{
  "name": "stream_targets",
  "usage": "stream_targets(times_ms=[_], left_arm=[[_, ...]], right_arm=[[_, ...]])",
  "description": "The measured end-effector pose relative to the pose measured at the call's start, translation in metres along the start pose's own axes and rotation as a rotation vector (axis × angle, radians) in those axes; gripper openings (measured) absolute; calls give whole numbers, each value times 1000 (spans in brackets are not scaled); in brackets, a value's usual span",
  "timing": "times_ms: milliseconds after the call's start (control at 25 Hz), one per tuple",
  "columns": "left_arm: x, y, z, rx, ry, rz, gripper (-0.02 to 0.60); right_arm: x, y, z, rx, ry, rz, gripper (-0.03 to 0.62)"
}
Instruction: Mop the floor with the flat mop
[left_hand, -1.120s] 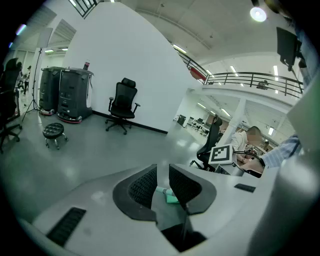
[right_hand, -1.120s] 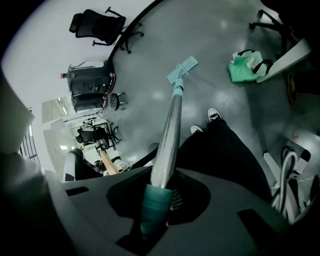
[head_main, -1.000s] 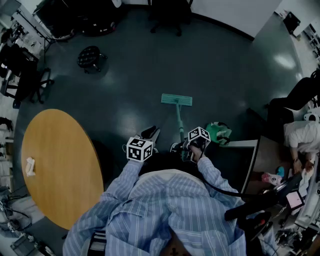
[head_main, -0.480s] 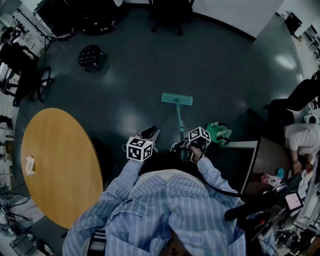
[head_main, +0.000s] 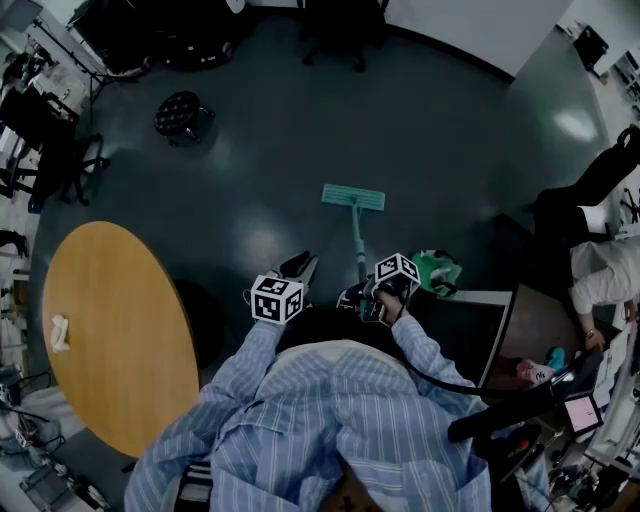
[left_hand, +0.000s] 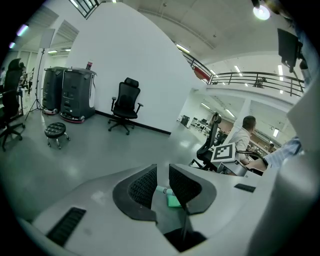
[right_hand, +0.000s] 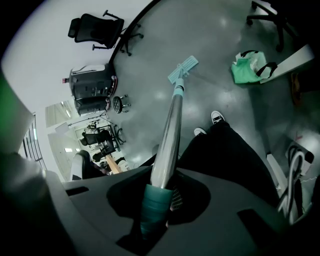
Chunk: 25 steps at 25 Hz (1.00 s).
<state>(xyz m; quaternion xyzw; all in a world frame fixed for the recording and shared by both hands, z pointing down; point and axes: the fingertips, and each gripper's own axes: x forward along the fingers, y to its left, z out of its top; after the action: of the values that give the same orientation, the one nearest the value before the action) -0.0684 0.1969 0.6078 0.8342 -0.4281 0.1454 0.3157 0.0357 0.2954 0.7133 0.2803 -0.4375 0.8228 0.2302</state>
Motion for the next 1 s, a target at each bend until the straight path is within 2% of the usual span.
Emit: stream_targets(times_ms=[480,760,1000], left_arm=[[53,-17,46,57,-21,15,78],[86,11,85,59,-21,9,78],[138,51,128,68,5,-28,78]], right_arm=[[-33,8,68,-16,13,17,60],[-42,37,124,-27,11,11,60],[-49,78,192,-19,-6,14,60]])
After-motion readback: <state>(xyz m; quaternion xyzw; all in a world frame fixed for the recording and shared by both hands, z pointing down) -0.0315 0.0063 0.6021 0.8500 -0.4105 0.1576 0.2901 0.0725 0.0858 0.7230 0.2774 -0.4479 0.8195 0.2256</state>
